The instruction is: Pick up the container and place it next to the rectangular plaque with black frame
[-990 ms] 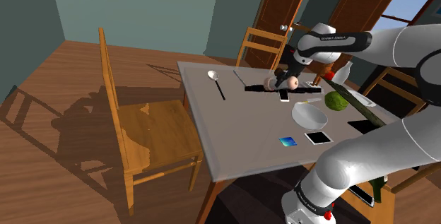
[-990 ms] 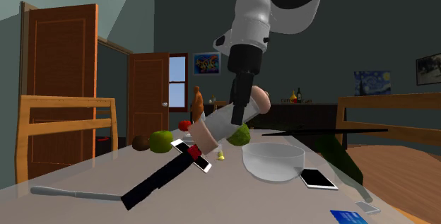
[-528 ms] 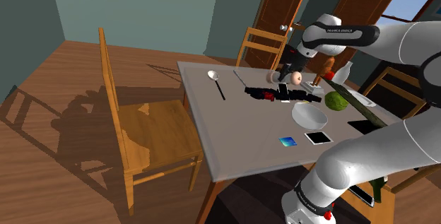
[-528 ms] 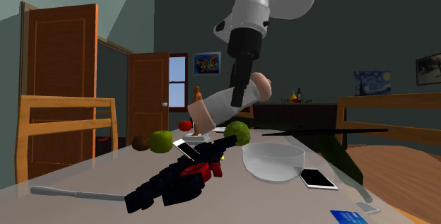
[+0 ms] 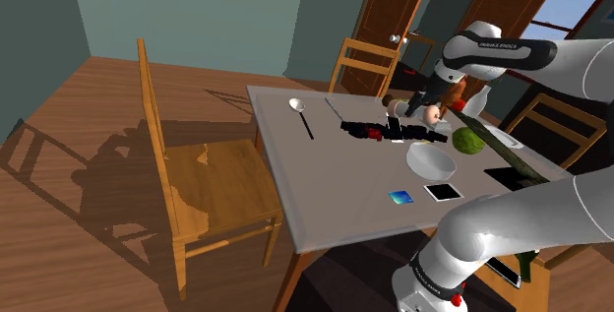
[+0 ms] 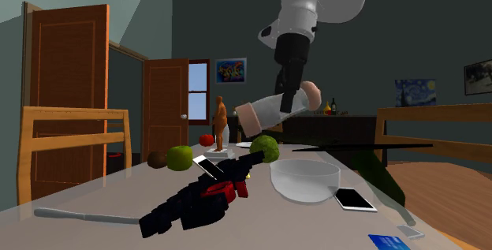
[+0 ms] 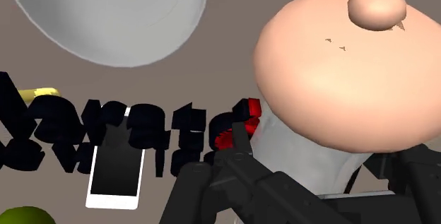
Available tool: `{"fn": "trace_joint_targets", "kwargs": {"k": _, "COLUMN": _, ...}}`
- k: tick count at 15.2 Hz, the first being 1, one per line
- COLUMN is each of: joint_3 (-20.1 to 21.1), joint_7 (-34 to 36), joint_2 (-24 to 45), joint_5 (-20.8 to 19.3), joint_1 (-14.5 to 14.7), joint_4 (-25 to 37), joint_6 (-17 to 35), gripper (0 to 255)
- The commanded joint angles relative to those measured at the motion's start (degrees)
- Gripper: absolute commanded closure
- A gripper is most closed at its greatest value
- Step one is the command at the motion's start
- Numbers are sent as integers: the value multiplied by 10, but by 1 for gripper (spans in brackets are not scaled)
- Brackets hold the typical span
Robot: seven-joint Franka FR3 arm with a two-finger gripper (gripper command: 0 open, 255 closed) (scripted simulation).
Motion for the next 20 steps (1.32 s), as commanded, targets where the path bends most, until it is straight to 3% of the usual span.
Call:
{"fn": "trace_joint_targets", "kwargs": {"k": 1, "joint_3": -14, "joint_7": -21, "joint_2": -22, "joint_5": -12, "joint_1": -14, "joint_4": -11, "joint_6": -11, "gripper": 255}}
{"fn": "trace_joint_targets", "kwargs": {"k": 10, "joint_3": -88, "joint_7": -123, "joint_2": -88, "joint_5": -66, "joint_1": -74, "joint_4": -25, "joint_6": -56, "gripper": 255}}
{"fn": "trace_joint_targets", "kwargs": {"k": 20, "joint_3": -195, "joint_7": -253, "joint_2": -105, "joint_5": -115, "joint_1": -115, "joint_4": 22, "joint_6": -101, "gripper": 255}}
